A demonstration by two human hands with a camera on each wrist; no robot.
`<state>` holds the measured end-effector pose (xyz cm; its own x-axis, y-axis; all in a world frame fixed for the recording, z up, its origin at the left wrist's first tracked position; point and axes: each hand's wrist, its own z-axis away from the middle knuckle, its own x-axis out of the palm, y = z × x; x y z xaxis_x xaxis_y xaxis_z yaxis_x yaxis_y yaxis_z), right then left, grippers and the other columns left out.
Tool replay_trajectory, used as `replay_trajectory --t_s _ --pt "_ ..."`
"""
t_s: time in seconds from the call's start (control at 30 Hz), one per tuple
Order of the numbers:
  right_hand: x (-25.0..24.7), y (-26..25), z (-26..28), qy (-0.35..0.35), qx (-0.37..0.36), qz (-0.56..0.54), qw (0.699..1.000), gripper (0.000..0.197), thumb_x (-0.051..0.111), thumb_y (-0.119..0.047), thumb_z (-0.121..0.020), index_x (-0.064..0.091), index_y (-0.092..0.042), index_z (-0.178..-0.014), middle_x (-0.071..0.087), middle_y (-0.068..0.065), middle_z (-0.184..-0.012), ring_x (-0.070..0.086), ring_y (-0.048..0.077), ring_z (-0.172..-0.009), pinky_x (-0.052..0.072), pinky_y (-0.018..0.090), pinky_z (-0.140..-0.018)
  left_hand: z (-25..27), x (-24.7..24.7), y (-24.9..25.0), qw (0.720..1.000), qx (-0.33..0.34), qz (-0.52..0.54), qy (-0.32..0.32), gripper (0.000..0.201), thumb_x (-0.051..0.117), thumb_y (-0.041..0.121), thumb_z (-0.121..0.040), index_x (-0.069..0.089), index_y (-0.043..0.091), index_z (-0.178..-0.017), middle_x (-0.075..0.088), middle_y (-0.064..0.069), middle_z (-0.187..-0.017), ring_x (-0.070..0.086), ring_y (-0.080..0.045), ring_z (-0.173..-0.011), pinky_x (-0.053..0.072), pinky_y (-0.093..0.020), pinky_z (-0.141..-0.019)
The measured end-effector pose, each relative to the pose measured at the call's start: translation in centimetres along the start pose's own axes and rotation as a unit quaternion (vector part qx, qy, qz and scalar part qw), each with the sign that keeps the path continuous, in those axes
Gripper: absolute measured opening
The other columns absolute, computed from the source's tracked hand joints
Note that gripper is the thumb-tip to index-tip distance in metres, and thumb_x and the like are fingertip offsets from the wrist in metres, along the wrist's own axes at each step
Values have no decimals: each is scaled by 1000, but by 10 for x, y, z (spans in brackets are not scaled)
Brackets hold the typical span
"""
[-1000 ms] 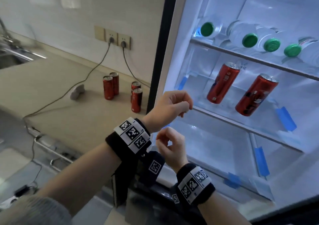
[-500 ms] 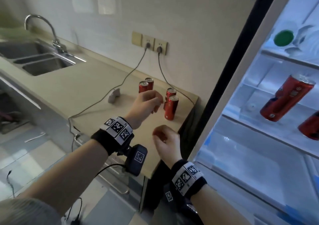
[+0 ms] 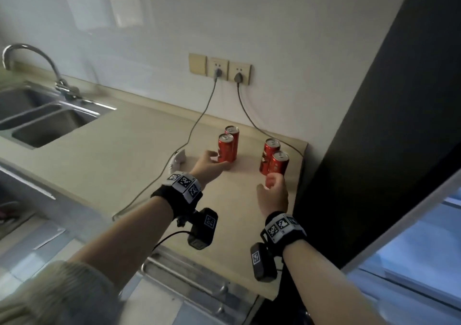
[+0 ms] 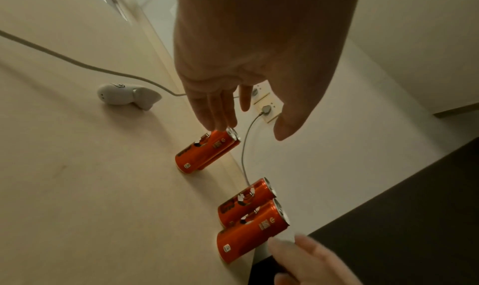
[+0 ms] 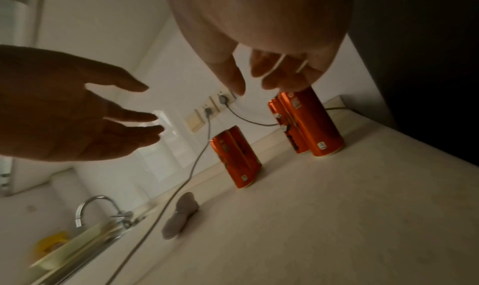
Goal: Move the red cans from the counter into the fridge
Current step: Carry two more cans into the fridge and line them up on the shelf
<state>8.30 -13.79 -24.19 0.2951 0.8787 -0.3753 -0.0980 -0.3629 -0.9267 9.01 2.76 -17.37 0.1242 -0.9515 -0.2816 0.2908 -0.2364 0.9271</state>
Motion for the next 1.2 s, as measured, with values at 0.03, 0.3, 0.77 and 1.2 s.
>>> replay_trajectory --t_s 0.03,0.3,0.77,1.2 --pt "1 4 -10 8 28 4 1000 41 63 -11 -82 50 -14 -121 58 5 -112 59 24 -99 38 25 -76 -10 -1 -1 1000 -8 -1 -2 67 70 18 -83 36 6 -140 58 -6 -106 54 -19 -94 45 -34 -96" --pt "9 21 -87 53 132 48 989 83 83 -22 -69 38 -5 -137 49 15 -134 55 30 -119 43 35 -94 -83 16 -1 999 -46 -24 7 69 67 14 -86 30 0 -143 51 -19 -134 51 -24 -104 40 -27 -84" --pt "42 55 -150 70 156 0 985 73 86 -24 -62 49 -17 -125 65 3 -103 65 24 -91 53 39 -88 -188 41 -24 992 -117 -5 44 72 80 3 -70 43 6 -132 55 -13 -133 53 -28 -122 42 -36 -99" --pt "39 43 -106 105 158 -11 982 49 81 -29 -70 59 -22 -113 66 -3 -95 66 22 -92 43 26 -80 -169 27 -55 999 -26 -38 -23 59 84 27 -66 59 18 -119 68 -2 -112 64 -20 -101 49 -32 -89"
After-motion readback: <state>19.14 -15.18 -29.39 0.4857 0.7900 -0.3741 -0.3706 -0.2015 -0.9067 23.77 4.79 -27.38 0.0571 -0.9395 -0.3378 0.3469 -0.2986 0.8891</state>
